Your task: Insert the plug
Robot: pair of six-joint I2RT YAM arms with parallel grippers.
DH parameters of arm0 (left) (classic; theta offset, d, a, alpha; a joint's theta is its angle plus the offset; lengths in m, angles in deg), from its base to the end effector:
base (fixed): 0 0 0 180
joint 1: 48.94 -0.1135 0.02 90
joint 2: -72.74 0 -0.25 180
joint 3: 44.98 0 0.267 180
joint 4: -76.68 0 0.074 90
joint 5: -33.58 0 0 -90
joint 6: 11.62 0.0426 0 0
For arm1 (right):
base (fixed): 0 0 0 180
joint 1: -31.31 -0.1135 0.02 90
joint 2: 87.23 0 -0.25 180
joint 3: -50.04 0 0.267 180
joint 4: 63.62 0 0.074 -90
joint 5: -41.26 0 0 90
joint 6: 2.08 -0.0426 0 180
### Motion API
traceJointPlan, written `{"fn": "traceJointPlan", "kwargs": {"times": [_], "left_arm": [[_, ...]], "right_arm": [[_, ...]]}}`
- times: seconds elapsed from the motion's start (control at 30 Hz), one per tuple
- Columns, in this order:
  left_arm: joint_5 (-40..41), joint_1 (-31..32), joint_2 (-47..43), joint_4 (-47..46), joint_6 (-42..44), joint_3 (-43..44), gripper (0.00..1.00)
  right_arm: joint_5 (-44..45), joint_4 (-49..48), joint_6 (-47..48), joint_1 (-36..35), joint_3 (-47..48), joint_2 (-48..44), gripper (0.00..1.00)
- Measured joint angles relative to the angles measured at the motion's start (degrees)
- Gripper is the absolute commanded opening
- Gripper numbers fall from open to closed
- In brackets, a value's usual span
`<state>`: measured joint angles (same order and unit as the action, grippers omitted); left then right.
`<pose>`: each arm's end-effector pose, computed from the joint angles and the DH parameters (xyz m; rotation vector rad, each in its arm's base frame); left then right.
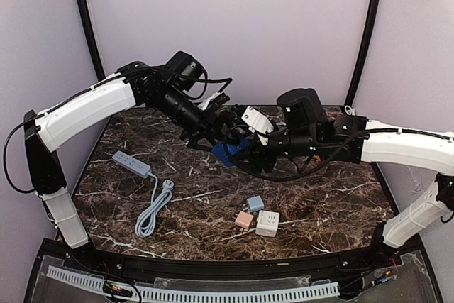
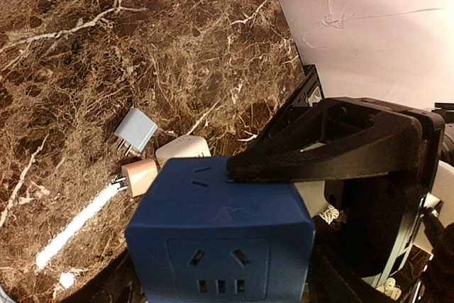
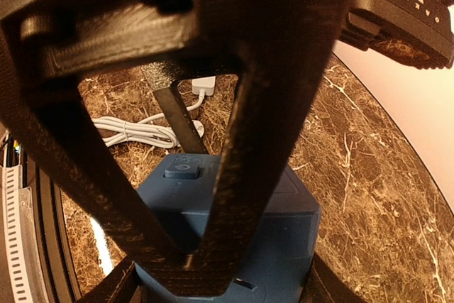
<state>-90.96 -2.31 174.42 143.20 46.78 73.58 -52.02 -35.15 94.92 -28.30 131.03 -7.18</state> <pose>0.2549 -0.3050 0.3527 0.6544 2.6181 -1.2684 0.1735 0.3006 0.3103 -1.1890 1.7431 0.6211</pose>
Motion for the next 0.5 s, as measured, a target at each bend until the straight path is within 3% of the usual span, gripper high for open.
{"fn": "traceJointPlan", "kwargs": {"times": [0.5], "left_arm": [[-0.68, 0.96, 0.44, -0.13, -0.61, -1.92, 0.74]], "right_arm": [[2.27, 0.02, 0.24, -1.38, 0.0, 0.02, 0.35]]}}
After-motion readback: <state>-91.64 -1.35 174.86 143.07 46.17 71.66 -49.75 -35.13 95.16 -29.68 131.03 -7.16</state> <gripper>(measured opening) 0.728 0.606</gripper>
